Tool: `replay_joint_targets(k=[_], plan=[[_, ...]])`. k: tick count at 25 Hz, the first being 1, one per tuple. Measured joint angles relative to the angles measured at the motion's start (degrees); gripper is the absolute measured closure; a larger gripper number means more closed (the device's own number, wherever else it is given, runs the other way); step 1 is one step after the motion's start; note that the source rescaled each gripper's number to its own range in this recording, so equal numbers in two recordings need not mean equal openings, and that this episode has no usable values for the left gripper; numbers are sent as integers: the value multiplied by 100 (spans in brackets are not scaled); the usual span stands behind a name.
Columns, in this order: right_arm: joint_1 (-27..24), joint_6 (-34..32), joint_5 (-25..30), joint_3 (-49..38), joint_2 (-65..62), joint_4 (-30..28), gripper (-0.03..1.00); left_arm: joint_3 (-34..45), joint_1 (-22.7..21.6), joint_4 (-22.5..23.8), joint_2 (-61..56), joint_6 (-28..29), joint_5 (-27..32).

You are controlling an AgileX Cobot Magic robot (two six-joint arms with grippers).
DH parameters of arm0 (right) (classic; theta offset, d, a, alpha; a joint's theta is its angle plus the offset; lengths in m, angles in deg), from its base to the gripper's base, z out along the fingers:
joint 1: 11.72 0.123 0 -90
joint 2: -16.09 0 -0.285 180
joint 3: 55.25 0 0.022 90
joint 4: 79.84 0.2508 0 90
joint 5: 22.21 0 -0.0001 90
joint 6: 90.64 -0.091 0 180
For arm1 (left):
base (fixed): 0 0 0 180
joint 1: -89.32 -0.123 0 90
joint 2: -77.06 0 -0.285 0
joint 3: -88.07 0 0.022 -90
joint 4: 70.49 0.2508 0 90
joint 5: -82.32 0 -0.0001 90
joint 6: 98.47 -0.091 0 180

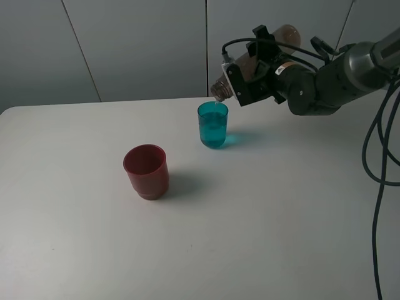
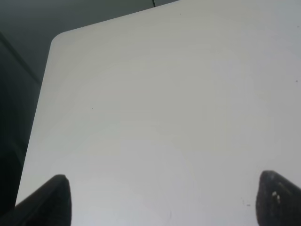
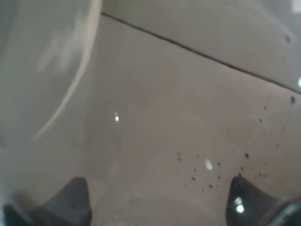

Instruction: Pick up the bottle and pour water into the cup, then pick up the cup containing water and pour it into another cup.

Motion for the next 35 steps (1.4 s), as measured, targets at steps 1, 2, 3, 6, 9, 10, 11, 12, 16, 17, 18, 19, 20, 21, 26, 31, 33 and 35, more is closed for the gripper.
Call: replay_joint_targets(k=[1, 2, 3, 6, 9, 10, 11, 12, 16, 17, 18, 19, 20, 21, 26, 31, 33, 35], plan=[[0, 0, 0, 0, 0, -41, 95, 0, 0, 0, 0, 0, 0], [0, 0, 0, 0, 0, -52, 95, 0, 0, 0, 0, 0, 0], [0, 0, 0, 0, 0, -66, 95, 0, 0, 0, 0, 0, 0], [0, 0, 0, 0, 0, -66, 95, 0, 0, 0, 0, 0, 0], [0, 0, 0, 0, 0, -66, 95, 0, 0, 0, 0, 0, 0], [0, 0, 0, 0, 0, -66, 95, 0, 0, 0, 0, 0, 0], [0, 0, 0, 0, 0, -66, 95, 0, 0, 0, 0, 0, 0], [0, 0, 0, 0, 0, -66, 95, 0, 0, 0, 0, 0, 0], [0, 0, 26, 0, 0, -66, 95, 0, 0, 0, 0, 0, 0], [0, 0, 54, 4, 0, -54, 95, 0, 0, 0, 0, 0, 0], [0, 0, 101, 4, 0, -42, 95, 0, 0, 0, 0, 0, 0], [0, -17, 149, 4, 0, -28, 95, 0, 0, 0, 0, 0, 0], [0, -83, 207, 4, 0, -28, 95, 0, 0, 0, 0, 0, 0], [0, -203, 230, 4, 0, -28, 95, 0, 0, 0, 0, 0, 0], [0, -1187, 293, 4, -11, 63, 95, 0, 0, 0, 0, 21, 0], [0, -2807, 305, -131, -187, 89, 95, 0, 0, 0, 0, 21, 0], [0, -3415, 305, -328, -350, 89, 95, 0, 0, 0, 0, 21, 0], [0, -4007, 305, -533, -506, 89, 95, 0, 0, 0, 0, 21, 0]])
